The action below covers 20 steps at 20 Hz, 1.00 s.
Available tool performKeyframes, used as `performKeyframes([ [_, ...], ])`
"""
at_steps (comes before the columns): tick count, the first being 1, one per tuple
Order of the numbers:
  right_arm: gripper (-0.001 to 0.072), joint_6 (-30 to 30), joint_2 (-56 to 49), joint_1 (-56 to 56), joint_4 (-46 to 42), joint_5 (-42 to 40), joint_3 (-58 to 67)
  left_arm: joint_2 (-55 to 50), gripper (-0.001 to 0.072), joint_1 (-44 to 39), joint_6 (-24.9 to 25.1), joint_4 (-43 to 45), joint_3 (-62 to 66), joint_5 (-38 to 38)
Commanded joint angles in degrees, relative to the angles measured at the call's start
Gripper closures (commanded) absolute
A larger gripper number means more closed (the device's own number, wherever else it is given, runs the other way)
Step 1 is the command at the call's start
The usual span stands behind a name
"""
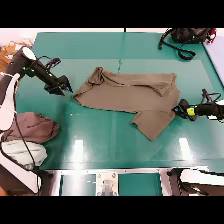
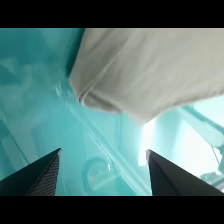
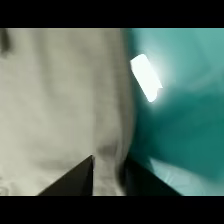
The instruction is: Fold the shirts.
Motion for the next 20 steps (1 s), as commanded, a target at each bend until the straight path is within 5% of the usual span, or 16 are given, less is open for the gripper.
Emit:
performKeyframes([
  [1,0.0698,-1.1,-3.0,2.5,1.1,-1.0,1.3,1.0,0.0094,0.1,-1.0,0.5,-4.3,-0.5],
  [8,0.0696,-1.4,-3.0,0.7,-1.5,1.3,6.6,2.9,0.0097,-3.5,-2.5,-4.4,-16.7,14.8],
  [10,0.0695,-1.4,-3.0,1.0,-1.4,1.3,6.6,2.9,0.0302,-6.5,-2.4,-4.3,-19.8,20.7],
  [16,0.0696,-1.4,-3.0,1.0,-1.4,1.4,6.6,2.9,0.0310,-7.9,-2.6,-3.0,-20.5,25.6],
  [20,0.0696,-1.4,-3.0,1.0,-1.4,1.4,6.6,2.9,0.0586,-7.9,-2.4,-2.5,-20.5,27.5],
])
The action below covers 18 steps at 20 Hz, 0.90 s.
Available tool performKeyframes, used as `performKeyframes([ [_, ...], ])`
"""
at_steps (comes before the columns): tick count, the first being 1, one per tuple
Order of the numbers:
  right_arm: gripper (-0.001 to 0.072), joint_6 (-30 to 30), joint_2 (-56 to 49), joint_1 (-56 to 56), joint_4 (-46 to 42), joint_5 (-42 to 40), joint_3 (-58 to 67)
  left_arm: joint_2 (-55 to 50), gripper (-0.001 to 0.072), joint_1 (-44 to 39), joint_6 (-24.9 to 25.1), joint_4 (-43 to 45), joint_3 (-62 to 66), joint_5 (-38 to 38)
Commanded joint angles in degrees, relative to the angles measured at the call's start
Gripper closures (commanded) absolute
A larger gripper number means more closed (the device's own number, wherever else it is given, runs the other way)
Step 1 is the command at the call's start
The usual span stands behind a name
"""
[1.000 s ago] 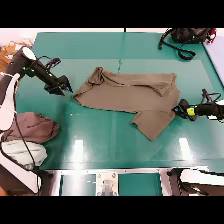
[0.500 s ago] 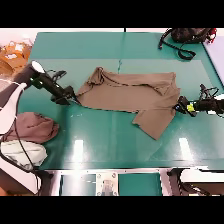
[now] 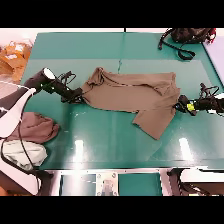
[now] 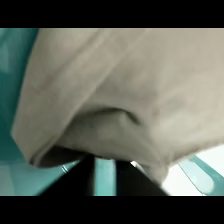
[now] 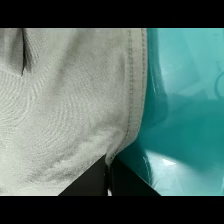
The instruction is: Fold the shirts.
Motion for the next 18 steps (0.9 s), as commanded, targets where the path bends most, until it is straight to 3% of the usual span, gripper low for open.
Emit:
performKeyframes([
  [1,0.0696,0.0,0.0,0.0,0.0,0.2,0.0,-0.1,0.0682,-0.2,0.2,2.3,-0.2,1.6],
  [7,0.0696,0.1,0.0,-0.5,-2.6,1.8,0.2,4.2,0.0683,4.8,2.0,11.5,-0.2,-15.8],
  [10,0.0696,0.0,0.0,-1.1,-2.5,3.5,0.2,5.5,0.0680,6.6,3.2,11.3,-0.2,-18.8],
  [11,0.0696,0.0,0.0,-1.1,-2.5,4.4,0.2,5.5,0.0522,6.6,3.9,11.1,-0.2,-18.6],
  [12,0.0696,0.0,0.0,-1.0,-2.5,5.3,0.2,5.5,0.0188,6.6,4.2,10.8,-0.1,-18.2],
  [13,0.0696,0.0,0.0,-1.0,-2.6,5.7,0.2,5.5,0.0124,7.0,4.5,10.3,0.0,-17.7],
  [18,0.0696,0.0,0.0,-1.0,-2.5,5.6,0.2,5.4,0.0124,14.7,7.7,2.7,0.2,-14.1],
])
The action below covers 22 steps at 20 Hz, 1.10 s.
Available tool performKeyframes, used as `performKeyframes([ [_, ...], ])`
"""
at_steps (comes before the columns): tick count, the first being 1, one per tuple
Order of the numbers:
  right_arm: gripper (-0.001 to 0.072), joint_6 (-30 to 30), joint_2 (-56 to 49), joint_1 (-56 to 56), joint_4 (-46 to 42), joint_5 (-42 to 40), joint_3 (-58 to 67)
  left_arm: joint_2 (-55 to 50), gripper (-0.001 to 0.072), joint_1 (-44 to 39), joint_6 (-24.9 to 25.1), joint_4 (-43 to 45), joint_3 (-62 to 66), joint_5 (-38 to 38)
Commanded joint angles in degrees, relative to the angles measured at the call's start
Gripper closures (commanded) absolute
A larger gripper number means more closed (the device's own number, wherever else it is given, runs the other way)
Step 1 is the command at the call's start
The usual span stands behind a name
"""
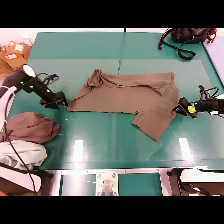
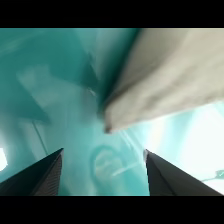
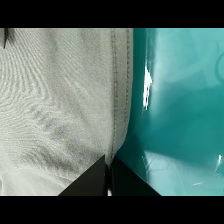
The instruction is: Fold the shirts.
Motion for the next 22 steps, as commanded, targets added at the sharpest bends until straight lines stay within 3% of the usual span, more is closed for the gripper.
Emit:
performKeyframes([
  [1,0.0696,0.0,0.0,0.0,0.0,0.5,0.0,0.1,0.0125,4.5,4.3,-7.2,-0.3,2.5],
  [7,0.0697,0.0,0.0,0.0,0.0,0.4,0.0,-5.3,0.0126,2.7,11.3,-19.5,-4.8,6.3],
  [8,0.0696,0.0,0.0,0.0,0.0,0.5,0.0,-6.2,0.0153,2.2,12.5,-21.2,-4.8,6.5],
  [9,0.0696,0.0,0.0,0.0,0.0,0.5,0.0,-6.8,0.0268,1.4,13.1,-21.1,-4.8,6.5],
  [13,0.0696,0.0,0.0,0.0,0.0,0.6,0.0,-7.3,0.0291,0.0,13.4,-19.6,-4.9,6.1],
  [15,0.0697,0.0,0.0,0.0,0.2,0.6,0.0,-7.3,0.0660,0.0,13.9,-19.6,-4.9,6.5],
  [22,0.0697,-0.1,8.7,0.0,5.3,7.9,9.0,-1.5,0.0683,0.0,12.2,-21.8,6.1,-3.5],
])
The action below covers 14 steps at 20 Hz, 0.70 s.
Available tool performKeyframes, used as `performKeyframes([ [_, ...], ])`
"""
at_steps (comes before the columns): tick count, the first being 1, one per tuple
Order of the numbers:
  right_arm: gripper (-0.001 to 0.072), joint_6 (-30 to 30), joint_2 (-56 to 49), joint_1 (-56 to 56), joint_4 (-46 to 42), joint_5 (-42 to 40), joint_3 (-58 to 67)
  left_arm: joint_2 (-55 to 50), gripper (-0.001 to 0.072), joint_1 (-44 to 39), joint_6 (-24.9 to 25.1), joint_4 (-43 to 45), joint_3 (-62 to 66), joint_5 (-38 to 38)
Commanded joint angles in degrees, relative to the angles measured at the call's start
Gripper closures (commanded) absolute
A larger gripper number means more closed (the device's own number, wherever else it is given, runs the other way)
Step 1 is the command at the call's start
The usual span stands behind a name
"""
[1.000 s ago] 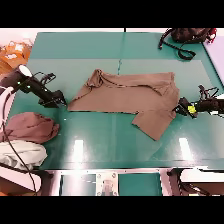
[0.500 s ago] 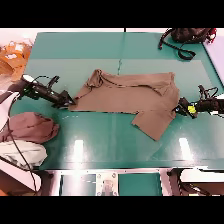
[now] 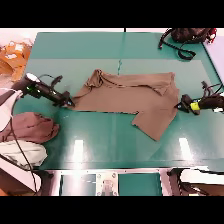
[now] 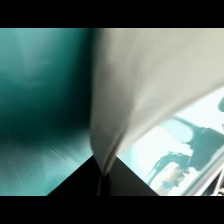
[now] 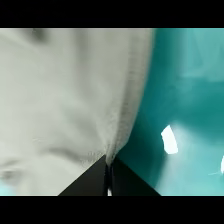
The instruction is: Fold the shirts.
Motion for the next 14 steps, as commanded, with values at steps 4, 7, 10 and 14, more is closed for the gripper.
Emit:
performKeyframes([
  [4,0.0697,2.7,15.4,-0.1,6.6,6.4,20.2,14.3,0.0682,-0.1,-1.4,-13.3,20.9,-8.7],
  [7,0.0698,6.3,23.4,-1.6,6.6,5.3,33.2,23.8,0.0683,-0.1,-3.0,-14.6,35.5,-7.4],
  [10,0.0697,10.8,31.6,-4.4,6.5,0.0,43.1,35.3,0.0682,-0.1,-4.2,-14.3,43.2,0.9],
  [14,0.0696,12.9,40.4,-5.7,0.7,-6.2,50.4,48.7,0.0682,-0.1,-5.8,-7.1,43.2,6.9],
])
